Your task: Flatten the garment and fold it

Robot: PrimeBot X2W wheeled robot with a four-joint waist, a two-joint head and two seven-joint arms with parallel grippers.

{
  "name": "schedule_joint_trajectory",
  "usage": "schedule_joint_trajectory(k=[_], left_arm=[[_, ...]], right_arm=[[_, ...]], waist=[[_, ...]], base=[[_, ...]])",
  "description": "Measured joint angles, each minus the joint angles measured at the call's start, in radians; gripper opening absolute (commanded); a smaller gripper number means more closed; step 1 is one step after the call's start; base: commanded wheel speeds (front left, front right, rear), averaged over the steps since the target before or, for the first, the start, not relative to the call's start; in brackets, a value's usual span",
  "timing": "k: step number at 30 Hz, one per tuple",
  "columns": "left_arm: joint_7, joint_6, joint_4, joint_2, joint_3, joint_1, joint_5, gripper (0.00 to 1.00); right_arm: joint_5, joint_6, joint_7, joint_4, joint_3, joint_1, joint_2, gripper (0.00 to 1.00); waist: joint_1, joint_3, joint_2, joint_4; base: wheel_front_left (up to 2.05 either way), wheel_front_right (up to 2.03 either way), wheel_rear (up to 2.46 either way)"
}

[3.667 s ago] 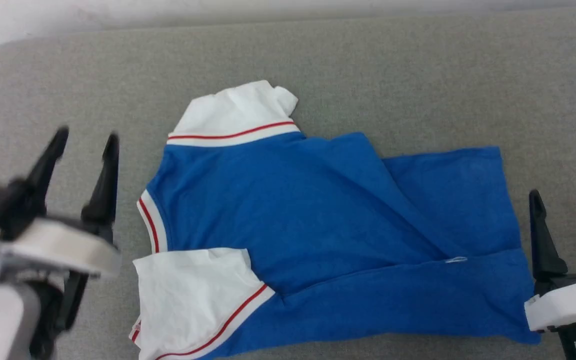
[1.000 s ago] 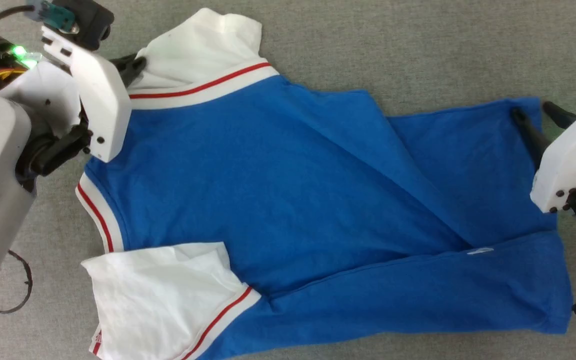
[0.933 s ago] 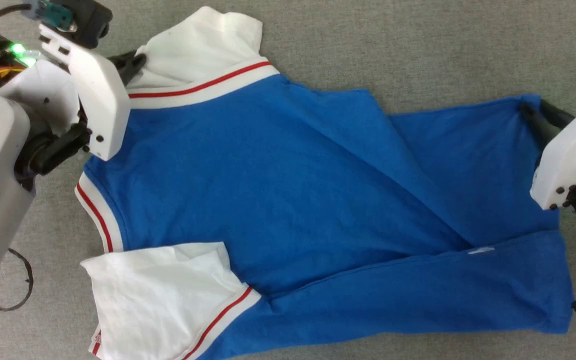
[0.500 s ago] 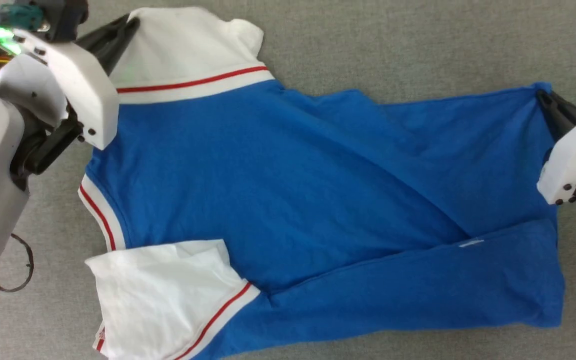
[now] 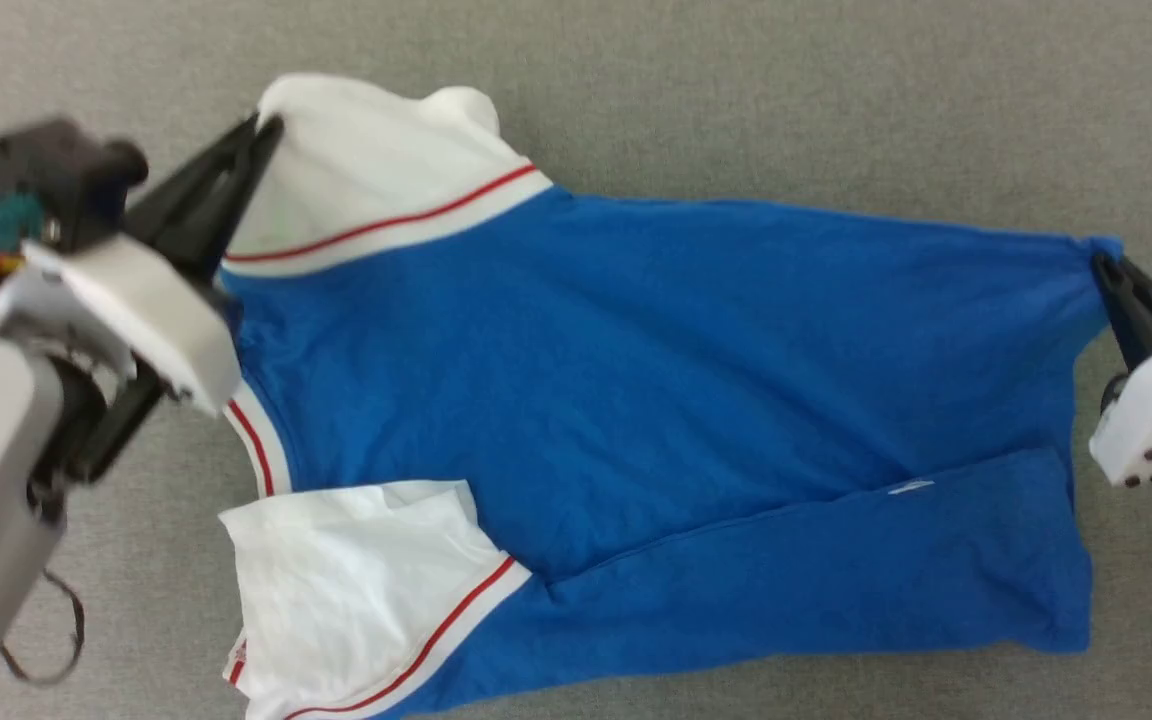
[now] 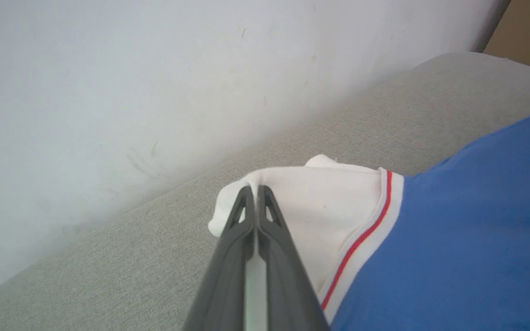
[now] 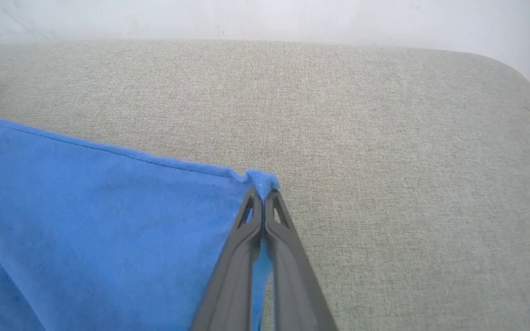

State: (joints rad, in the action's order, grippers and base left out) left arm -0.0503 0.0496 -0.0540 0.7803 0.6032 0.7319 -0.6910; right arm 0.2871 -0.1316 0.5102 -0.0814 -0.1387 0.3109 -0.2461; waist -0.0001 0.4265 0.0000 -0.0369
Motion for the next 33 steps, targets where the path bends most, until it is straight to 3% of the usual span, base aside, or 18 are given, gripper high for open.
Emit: schedule_joint_trajectory(k=[16, 25, 33], left_arm=[[0.133, -0.174, 0.314, 0.113, -0.083, -0.508, -0.185, 0.00], [0.120, -0.174, 0.364, 0.125, -0.052, -0.725, -0.328, 0.00], [0.068, -0.173, 0.352, 0.123, -0.005, -0.751, -0.348, 0.00]], right_arm=[[0.087, 0.000, -0.081, -0.030, -0.062, -0.238, 0.049, 0.00], [0.102, 0.000, -0.088, -0.017, -0.085, -0.344, 0.072, 0.00], [0.078, 0.000, -0.078, 0.021, -0.065, -0.364, 0.080, 0.00]], waist=[[-0.0002, -0.137, 0.0000, 0.037], [-0.0001, -0.194, 0.0000, 0.061], [0.0000, -0.207, 0.0001, 0.067]], base=[[0.00, 0.00, 0.00], [0.00, 0.00, 0.00], [0.00, 0.00, 0.00]])
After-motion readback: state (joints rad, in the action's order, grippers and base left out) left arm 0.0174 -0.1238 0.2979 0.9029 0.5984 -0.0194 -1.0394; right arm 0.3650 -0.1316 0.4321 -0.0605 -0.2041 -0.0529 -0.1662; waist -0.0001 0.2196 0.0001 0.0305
